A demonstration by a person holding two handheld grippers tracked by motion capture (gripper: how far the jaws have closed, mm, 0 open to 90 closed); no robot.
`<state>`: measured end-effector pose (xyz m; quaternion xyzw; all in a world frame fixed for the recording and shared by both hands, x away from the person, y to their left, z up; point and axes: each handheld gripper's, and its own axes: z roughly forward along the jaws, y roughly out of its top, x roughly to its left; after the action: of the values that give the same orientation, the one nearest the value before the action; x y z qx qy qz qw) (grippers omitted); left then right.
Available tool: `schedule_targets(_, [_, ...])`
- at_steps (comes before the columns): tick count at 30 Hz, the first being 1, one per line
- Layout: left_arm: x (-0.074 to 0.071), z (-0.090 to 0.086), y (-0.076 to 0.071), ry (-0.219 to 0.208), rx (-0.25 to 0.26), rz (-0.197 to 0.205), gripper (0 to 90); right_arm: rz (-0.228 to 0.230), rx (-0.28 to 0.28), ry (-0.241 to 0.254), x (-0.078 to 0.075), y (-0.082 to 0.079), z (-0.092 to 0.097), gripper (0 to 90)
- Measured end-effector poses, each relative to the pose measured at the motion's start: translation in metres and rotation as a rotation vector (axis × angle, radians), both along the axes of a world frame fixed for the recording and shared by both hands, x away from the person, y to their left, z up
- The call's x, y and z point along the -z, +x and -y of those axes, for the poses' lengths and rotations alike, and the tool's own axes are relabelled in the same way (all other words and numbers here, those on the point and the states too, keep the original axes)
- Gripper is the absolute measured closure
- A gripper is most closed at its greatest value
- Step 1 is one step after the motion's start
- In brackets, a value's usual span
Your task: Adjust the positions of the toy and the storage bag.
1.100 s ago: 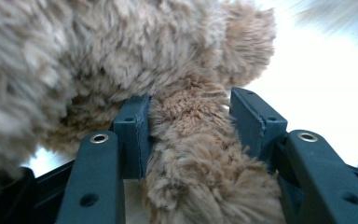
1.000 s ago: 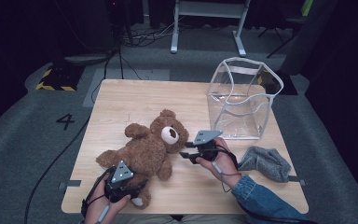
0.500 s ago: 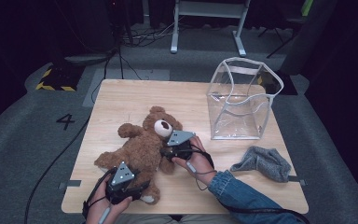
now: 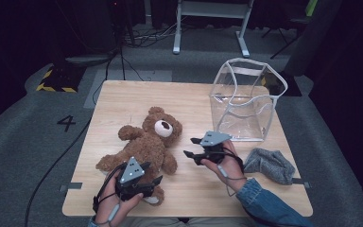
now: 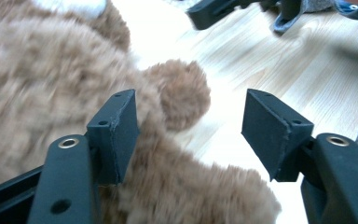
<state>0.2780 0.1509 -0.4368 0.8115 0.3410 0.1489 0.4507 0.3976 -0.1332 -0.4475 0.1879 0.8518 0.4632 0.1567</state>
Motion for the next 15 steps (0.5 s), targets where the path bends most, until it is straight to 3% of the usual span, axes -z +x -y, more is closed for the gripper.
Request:
schedule_targets(6, [-0.002,0.014,0.01,-0.004,0.033,0.009,34.4,-0.041,0.112,-0.016,0.003,-0.01,0.065,45.8])
schedule_targets(10, [-0.003,0.021,0.015,-0.009,0.046,0.011,34.4,-0.046,0.229,-0.07,0.009,-0.015,0.116,46.2])
schedule_targets(15, [-0.003,0.034,0.02,-0.024,0.069,0.011,33.5,-0.112,0.312,-0.155,0.025,-0.021,0.165,45.9])
